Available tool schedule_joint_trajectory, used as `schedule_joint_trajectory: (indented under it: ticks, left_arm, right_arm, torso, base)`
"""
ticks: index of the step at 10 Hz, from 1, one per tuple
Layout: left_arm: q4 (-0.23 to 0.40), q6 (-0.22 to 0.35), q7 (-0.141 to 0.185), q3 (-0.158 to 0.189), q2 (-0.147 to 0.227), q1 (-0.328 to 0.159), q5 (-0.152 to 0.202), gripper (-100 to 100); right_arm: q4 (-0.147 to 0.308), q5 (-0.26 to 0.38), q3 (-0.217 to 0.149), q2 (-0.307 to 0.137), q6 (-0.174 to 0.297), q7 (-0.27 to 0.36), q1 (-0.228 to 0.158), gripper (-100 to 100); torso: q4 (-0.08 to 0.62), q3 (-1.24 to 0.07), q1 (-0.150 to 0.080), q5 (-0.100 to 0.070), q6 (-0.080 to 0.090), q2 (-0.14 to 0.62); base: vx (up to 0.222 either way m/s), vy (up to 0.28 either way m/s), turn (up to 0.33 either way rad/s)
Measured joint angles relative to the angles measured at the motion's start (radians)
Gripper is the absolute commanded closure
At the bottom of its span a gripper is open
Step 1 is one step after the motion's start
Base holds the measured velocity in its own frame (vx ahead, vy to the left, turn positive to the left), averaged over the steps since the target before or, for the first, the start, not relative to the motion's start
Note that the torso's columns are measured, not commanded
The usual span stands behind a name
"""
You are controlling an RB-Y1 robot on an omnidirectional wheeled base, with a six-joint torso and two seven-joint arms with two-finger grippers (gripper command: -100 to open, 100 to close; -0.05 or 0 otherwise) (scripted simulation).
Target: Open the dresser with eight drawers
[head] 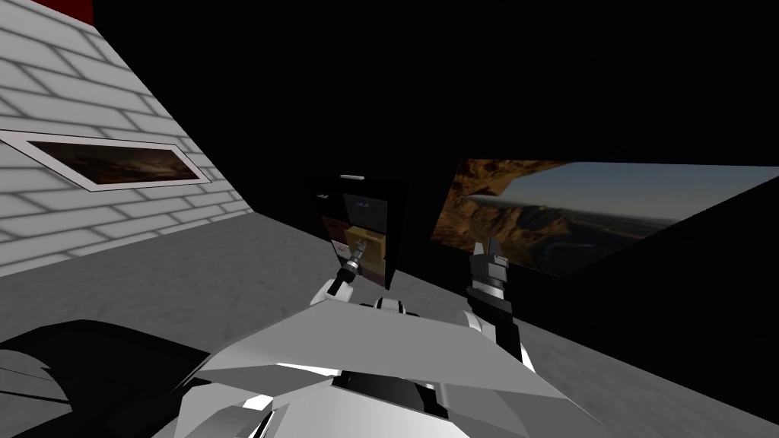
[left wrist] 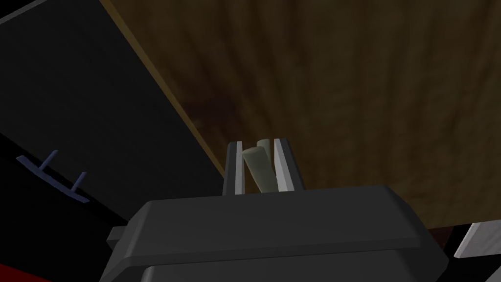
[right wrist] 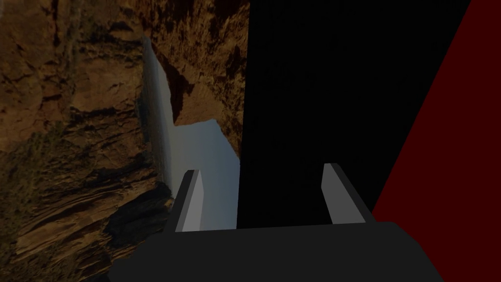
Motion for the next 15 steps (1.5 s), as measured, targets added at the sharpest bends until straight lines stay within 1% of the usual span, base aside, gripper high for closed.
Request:
schedule_joint_trajectory:
  ticks: [1, 3, 4, 7, 11, 13, 14, 15]
  left_arm:
    - [0.002, 0.003, 0.001, -0.001, 0.001, 0.004, 0.000, 100]
    - [-0.013, 0.001, 0.003, -0.006, 0.006, 0.016, 0.001, 100]
    - [-0.022, 0.002, 0.005, -0.009, 0.010, 0.023, 0.002, -100]
    - [-0.091, 0.068, 0.014, -0.008, 0.026, 0.019, 0.009, -100]
    - [-0.179, 0.164, 0.025, -0.008, 0.043, 0.021, 0.017, -100]
    - [-0.210, 0.203, 0.029, -0.009, 0.048, 0.023, 0.019, -100]
    - [-0.210, 0.208, 0.029, -0.010, 0.048, 0.024, 0.019, 0]
    - [-0.208, 0.209, 0.029, -0.010, 0.048, 0.026, 0.019, 0]
  right_arm:
    - [0.000, 0.000, 0.000, 0.000, 0.000, 0.000, 0.000, 0]
    - [0.000, 0.000, 0.000, 0.000, 0.000, 0.000, 0.000, 0]
    - [0.000, 0.000, 0.000, 0.000, 0.000, 0.000, 0.000, 0]
    - [0.000, 0.000, 0.000, 0.000, 0.000, 0.000, 0.001, 0]
    - [0.000, 0.000, 0.000, 0.000, 0.000, 0.000, 0.000, 0]
    - [0.000, 0.000, 0.000, 0.000, 0.000, 0.000, 0.000, 0]
    - [0.000, 0.000, 0.000, 0.000, 0.000, 0.000, 0.000, 0]
    - [0.000, 0.000, 0.000, 0.000, 0.000, 0.000, 0.000, 0]
  torso:
    - [0.000, -0.004, -0.002, -0.001, 0.001, -0.007]
    - [-0.002, 0.000, 0.001, 0.001, 0.001, -0.001]
    - [-0.001, 0.000, 0.000, 0.001, 0.001, 0.000]
    - [-0.006, -0.009, 0.001, 0.001, 0.001, -0.015]
    - [0.001, -0.001, 0.001, 0.000, 0.001, -0.002]
    - [0.004, 0.001, -0.001, -0.002, 0.000, 0.002]
    - [0.002, 0.000, -0.001, -0.001, 0.000, 0.001]
    - [0.001, -0.001, 0.000, 0.000, 0.000, -0.001]
  base:
    - [-0.122, 0.027, 0.024]
    - [-0.208, 0.046, 0.027]
    - [-0.109, 0.016, 0.006]
    - [0.007, -0.011, 0.001]
    - [-0.006, -0.002, -0.001]
    - [-0.008, -0.001, 0.000]
    - [0.000, 0.000, 0.000]
    - [0.000, 0.000, 0.000]
